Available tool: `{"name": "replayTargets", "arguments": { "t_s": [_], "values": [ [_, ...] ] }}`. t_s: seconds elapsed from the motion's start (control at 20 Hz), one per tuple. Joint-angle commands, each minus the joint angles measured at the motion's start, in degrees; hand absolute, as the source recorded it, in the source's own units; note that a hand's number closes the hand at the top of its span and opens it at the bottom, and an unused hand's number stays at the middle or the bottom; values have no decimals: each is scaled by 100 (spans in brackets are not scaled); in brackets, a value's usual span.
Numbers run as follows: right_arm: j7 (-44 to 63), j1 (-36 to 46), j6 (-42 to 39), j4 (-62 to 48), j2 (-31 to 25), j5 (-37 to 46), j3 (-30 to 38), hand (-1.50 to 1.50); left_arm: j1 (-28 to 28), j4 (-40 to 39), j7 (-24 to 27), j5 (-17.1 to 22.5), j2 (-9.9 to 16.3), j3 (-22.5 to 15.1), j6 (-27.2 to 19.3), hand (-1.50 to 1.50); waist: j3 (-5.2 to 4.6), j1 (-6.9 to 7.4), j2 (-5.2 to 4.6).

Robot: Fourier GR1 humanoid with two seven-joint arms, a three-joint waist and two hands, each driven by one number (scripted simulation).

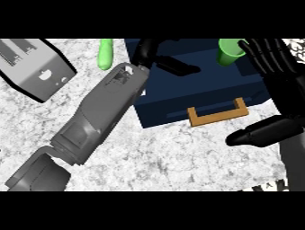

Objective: Pick up the cup, place it into the drawer and close the drawer

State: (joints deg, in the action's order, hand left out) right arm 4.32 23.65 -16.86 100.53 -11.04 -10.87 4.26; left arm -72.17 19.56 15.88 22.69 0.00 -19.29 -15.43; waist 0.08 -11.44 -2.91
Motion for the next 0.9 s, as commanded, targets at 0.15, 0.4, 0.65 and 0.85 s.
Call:
{"name": "replayTargets", "arguments": {
  "t_s": [0.15, 0.4, 0.65, 0.85],
  "values": [
    [112, 28, -1119, 32, 26, -816, -667, 150, 17, 413, 650, 814, 0, 265, 262, -150, -7, -86, -20],
    [762, -11, -1800, 155, -577, -641, -1237, 150, -73, 439, 1050, 1169, 0, 413, -94, -150, -17, 229, 112],
    [941, -316, -2028, 113, -1138, 214, -1432, -150, 92, 306, 1418, 1385, 0, 419, -103, -150, -10, 555, 162],
    [436, -649, -1638, 393, -1306, 1801, -1722, -150, 41, 253, 1332, 1448, 0, 525, -240, -150, -3, 795, 230]
  ]
}}
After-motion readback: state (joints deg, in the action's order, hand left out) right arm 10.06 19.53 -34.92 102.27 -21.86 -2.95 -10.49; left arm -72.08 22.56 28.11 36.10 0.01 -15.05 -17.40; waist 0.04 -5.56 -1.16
